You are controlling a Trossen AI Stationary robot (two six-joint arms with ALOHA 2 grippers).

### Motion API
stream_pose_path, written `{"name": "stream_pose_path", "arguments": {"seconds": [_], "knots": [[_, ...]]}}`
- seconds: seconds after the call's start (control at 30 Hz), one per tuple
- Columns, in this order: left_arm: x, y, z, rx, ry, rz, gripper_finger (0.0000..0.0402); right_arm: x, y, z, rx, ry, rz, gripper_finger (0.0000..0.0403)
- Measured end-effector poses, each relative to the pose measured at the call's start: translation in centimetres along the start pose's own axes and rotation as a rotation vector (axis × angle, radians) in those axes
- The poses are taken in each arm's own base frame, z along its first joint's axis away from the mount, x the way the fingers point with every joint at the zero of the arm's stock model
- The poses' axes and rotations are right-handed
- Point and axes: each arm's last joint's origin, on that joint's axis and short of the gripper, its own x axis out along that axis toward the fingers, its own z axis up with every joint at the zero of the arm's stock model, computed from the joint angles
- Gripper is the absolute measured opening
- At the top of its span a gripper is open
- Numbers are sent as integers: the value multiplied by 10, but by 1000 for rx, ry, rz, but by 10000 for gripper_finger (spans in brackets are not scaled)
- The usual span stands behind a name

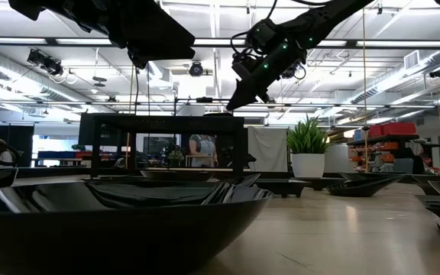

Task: Pick & Place Mini shaped plates
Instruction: Stack the black leaf-shaped plate on top of the leaf-shaped plate on the shelf

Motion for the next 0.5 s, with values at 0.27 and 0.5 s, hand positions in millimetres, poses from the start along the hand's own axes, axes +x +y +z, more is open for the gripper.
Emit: {"name": "stream_pose_path", "arguments": {"seconds": [0.27,0.5], "knots": [[0,0,0,-3,0,0,172,1,2,-2,-3,5,4,6],[0,0,0,-12,-2,-1,172,2,2,-2,-4,4,3,6]]}}
